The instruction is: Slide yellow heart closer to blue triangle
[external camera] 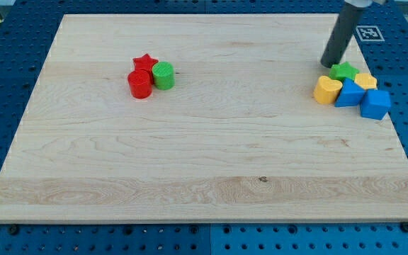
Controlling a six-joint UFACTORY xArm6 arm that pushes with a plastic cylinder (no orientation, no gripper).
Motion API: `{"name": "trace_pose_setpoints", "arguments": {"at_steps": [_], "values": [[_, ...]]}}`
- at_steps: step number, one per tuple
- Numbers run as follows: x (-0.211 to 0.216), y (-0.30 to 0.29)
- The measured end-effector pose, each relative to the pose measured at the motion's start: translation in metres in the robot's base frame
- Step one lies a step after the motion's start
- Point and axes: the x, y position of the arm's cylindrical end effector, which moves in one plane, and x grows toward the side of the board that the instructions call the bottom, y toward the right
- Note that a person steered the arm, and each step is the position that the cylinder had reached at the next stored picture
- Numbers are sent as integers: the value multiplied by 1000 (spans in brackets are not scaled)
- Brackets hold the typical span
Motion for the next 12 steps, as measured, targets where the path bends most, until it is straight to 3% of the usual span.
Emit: {"name": "trace_pose_setpoints", "arguments": {"at_steps": [1,3,4,7,9,12], "values": [[-14,-53],[6,-157],[6,-174],[16,-171],[51,-100],[61,-30]]}}
